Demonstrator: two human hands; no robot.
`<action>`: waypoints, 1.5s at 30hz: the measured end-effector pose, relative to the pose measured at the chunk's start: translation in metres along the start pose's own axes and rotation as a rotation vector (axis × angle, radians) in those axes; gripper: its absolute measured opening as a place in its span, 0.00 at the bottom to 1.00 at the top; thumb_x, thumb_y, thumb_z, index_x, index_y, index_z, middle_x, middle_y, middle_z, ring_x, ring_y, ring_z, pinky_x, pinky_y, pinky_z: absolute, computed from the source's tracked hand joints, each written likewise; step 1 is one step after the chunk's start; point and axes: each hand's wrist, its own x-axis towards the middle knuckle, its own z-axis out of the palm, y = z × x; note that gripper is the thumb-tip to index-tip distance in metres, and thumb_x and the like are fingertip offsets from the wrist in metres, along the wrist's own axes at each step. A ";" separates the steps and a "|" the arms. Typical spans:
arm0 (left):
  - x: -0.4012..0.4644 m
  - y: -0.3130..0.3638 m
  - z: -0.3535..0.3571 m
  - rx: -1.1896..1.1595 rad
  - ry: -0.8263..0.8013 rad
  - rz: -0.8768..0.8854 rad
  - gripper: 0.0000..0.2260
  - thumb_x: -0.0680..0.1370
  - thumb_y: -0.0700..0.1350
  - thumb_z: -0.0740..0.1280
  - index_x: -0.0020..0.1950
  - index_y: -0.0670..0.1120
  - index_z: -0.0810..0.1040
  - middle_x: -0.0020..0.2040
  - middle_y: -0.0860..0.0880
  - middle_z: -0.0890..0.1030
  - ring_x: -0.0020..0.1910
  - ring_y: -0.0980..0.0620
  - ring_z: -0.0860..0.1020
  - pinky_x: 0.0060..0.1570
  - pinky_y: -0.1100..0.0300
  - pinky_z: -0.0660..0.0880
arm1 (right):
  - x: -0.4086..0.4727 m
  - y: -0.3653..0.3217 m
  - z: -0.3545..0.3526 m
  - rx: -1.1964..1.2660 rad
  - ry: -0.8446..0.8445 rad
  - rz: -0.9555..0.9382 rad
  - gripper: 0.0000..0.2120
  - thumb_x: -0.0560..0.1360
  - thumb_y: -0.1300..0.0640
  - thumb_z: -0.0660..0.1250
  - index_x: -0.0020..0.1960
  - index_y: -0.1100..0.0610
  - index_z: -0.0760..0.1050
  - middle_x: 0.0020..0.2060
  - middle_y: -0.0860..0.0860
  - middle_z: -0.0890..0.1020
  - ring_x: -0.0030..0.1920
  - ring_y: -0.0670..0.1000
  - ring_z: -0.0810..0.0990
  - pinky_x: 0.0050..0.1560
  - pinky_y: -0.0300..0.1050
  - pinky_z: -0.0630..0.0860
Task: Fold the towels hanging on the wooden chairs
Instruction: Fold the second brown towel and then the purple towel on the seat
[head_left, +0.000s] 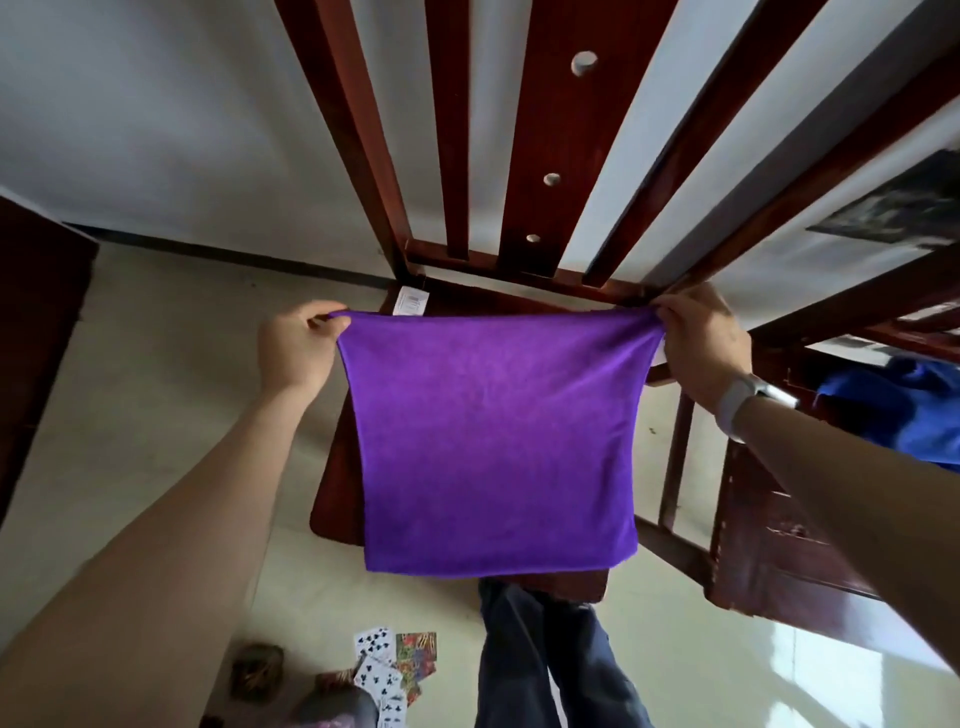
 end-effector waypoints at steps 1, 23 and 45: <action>0.004 0.003 0.001 -0.014 0.010 0.015 0.09 0.74 0.42 0.68 0.52 0.42 0.81 0.48 0.42 0.83 0.45 0.49 0.79 0.46 0.62 0.71 | 0.002 0.000 -0.002 0.005 0.025 -0.003 0.12 0.77 0.60 0.59 0.56 0.58 0.78 0.56 0.59 0.76 0.55 0.61 0.75 0.48 0.52 0.73; -0.128 -0.074 0.001 0.485 -0.285 0.508 0.10 0.63 0.30 0.73 0.37 0.42 0.75 0.38 0.44 0.79 0.33 0.44 0.79 0.26 0.57 0.72 | -0.147 0.079 0.032 -0.055 -0.148 -0.477 0.17 0.76 0.51 0.60 0.44 0.62 0.81 0.37 0.57 0.81 0.36 0.58 0.81 0.34 0.48 0.79; -0.182 -0.120 0.018 0.542 -0.247 0.528 0.04 0.69 0.35 0.67 0.40 0.42 0.74 0.42 0.45 0.80 0.31 0.44 0.79 0.20 0.58 0.71 | -0.192 0.109 0.065 -0.160 -0.165 -0.518 0.10 0.73 0.60 0.61 0.39 0.62 0.79 0.36 0.57 0.81 0.32 0.60 0.79 0.32 0.48 0.75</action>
